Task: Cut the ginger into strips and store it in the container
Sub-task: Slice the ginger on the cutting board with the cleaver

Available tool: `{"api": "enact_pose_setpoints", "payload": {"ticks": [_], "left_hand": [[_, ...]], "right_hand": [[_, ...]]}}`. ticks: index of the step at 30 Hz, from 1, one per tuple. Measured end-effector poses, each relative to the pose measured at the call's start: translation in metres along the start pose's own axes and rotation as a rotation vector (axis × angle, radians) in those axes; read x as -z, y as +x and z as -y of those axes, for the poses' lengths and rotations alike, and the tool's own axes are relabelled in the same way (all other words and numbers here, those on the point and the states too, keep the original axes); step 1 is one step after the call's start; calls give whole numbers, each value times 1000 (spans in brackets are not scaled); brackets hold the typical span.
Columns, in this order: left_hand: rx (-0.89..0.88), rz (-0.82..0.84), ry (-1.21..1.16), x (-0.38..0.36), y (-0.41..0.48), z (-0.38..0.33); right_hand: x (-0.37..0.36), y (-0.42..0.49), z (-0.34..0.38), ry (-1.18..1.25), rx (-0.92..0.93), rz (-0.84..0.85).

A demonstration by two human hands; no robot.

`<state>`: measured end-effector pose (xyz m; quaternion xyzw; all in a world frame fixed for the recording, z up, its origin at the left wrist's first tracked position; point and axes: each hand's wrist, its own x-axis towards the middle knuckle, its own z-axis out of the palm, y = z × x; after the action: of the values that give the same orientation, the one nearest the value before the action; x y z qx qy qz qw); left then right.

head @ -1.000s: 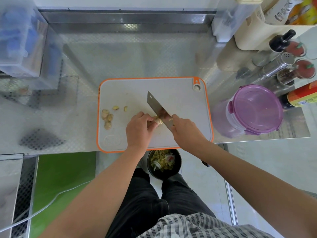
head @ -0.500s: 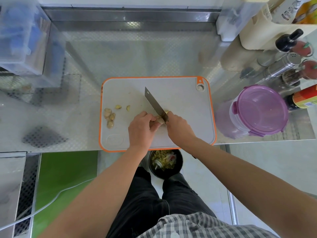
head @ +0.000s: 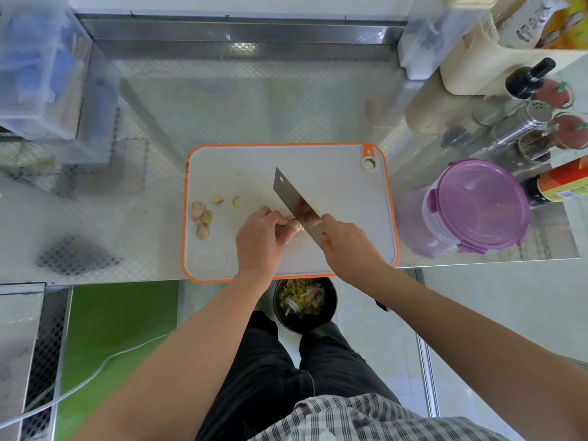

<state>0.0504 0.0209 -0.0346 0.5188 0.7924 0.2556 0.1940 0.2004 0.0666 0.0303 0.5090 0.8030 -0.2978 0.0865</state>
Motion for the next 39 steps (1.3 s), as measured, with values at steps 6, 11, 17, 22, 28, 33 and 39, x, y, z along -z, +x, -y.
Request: {"api": "enact_pose_setpoints", "payload": {"ticks": [6, 11, 17, 22, 28, 33, 39], "left_hand": [[-9, -1, 1, -1, 0, 0], [-12, -9, -5, -2, 0, 1], [-19, -23, -6, -3, 0, 2], [-26, -14, -25, -4, -1, 2], [-36, -24, -12, -2, 0, 3], [-33, -22, -2, -3, 0, 4], [-36, -34, -8, -3, 0, 3]], "right_hand": [[0, -2, 0, -40, -17, 2], [1, -2, 5, -89, -46, 25], [-7, 15, 18, -122, -94, 30], [-24, 35, 17, -25, -75, -7], [-13, 28, 2, 121, -13, -65], [3, 8, -4, 74, 54, -67], [0, 1, 0, -22, 16, 4]]}}
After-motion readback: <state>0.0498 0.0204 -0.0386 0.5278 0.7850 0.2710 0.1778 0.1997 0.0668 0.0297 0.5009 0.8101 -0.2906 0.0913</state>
